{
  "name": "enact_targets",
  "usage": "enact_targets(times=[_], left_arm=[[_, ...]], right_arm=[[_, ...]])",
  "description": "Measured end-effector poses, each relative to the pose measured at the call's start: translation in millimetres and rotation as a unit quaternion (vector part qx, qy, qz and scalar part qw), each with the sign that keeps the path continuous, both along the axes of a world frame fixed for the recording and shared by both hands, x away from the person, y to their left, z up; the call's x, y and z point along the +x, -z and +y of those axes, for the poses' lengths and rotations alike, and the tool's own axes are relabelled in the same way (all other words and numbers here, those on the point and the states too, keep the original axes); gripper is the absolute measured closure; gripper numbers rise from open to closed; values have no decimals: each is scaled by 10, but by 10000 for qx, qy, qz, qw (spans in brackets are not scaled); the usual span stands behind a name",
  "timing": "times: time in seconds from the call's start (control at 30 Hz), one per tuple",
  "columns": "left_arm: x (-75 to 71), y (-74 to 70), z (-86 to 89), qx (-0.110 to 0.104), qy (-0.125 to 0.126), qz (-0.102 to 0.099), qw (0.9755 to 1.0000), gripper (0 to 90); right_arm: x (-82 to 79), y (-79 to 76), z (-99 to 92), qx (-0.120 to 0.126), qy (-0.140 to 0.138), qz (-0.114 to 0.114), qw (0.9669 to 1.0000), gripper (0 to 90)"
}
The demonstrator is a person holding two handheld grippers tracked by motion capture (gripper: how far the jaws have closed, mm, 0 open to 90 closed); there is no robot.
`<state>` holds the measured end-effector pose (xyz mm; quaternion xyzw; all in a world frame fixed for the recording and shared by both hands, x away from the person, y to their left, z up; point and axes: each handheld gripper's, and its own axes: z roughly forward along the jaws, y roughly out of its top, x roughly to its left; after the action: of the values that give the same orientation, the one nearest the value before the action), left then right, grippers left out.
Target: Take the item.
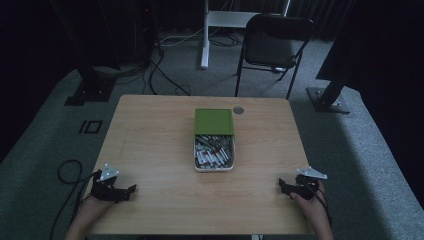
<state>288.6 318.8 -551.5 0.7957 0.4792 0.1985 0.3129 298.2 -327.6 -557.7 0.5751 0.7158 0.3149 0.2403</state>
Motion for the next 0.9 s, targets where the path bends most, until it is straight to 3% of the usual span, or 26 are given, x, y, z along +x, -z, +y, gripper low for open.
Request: enact_targets(times=[0.9], left_arm=[[-4, 1, -3, 4, -62, -2, 10000, 14]], right_arm=[[6, 0, 26, -11, 123, 6, 9999, 115]])
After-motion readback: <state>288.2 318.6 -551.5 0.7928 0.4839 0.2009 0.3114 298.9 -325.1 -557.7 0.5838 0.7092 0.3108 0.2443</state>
